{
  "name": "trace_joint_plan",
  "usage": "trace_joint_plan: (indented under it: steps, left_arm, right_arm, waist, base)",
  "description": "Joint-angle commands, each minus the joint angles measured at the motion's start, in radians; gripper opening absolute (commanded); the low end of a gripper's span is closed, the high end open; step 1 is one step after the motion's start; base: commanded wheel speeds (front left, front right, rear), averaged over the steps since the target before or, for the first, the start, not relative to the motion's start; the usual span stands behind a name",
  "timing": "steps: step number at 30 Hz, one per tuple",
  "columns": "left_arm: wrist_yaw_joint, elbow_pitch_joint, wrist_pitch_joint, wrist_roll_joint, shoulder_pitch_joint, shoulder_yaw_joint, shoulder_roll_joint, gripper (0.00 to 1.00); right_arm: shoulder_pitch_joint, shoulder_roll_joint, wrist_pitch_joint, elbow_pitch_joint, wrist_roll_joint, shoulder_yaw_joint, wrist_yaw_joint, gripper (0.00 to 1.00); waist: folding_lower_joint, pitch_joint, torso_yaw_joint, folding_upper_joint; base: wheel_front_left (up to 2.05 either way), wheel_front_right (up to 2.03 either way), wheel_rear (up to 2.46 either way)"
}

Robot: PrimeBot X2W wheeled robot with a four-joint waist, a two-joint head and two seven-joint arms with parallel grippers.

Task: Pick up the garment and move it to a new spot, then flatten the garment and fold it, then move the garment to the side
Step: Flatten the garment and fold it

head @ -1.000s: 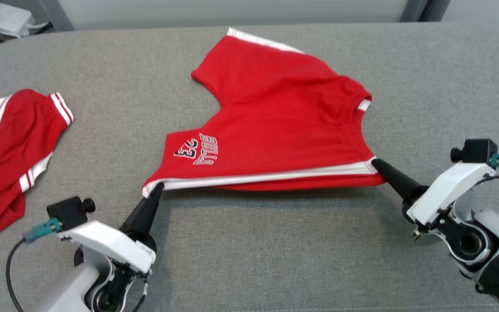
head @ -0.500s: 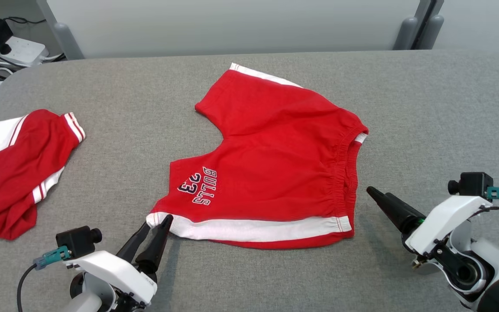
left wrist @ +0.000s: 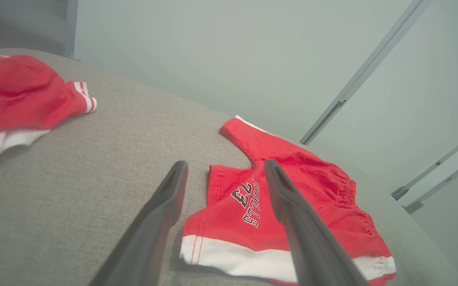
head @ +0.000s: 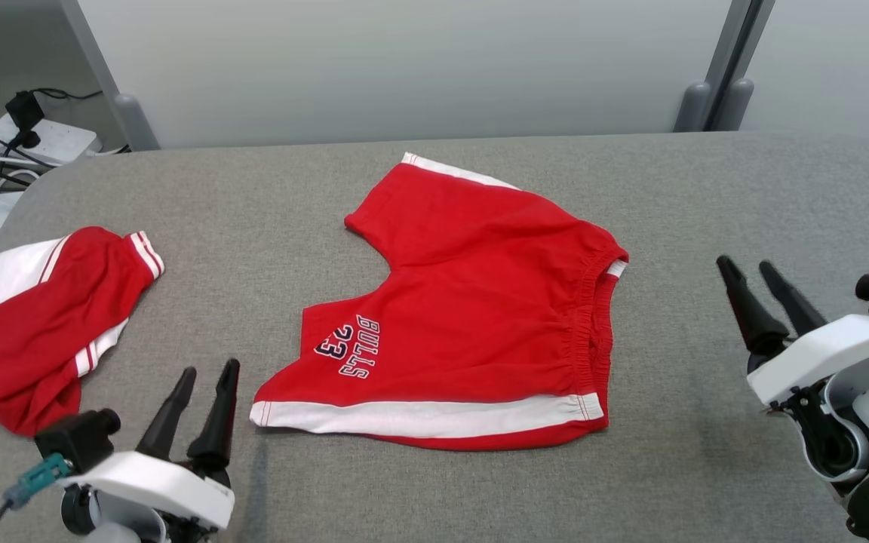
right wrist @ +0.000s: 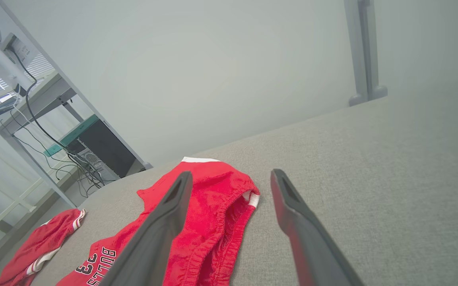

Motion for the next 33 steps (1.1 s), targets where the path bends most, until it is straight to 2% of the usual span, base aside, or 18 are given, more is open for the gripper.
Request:
trace_joint_plan:
  steps: [1,8,15,21,33]
  left_arm:
    - [0.0,-0.028,-0.013,0.051,0.005,0.065,0.01,1.0]
    - [0.0,-0.07,-0.013,0.232,0.06,0.184,-0.055,1.0]
    - [0.0,-0.09,-0.013,0.377,0.094,0.27,-0.1,1.0]
    - [0.0,-0.126,-0.013,0.532,0.14,0.372,-0.155,1.0]
    - [0.0,-0.154,-0.013,0.712,0.211,0.502,-0.236,1.0]
  right_arm:
    - [0.037,0.008,-0.014,-0.009,-0.089,-0.058,0.007,1.0]
    - [0.136,0.131,-0.014,-0.035,-0.398,-0.29,0.007,1.0]
    - [0.216,0.206,-0.015,-0.084,-0.584,-0.409,0.007,1.0]
    - [0.275,0.257,-0.015,-0.124,-0.704,-0.464,0.007,1.0]
    - [0.406,0.328,-0.015,-0.206,-0.936,-0.557,0.007,1.0]
  waist:
    - [0.0001,-0.012,-0.002,0.0]
    - [0.0001,-0.037,-0.004,0.0]
    - [0.0001,-0.065,0.004,0.0]
    - [0.0001,-0.082,0.008,0.0]
    - [0.0001,-0.092,0.016,0.0]
  base:
    - [0.0,0.0,0.0]
    - [0.0,0.0,0.0]
    - [0.0,0.0,0.0]
    - [0.0,0.0,0.0]
    - [0.0,0.0,0.0]
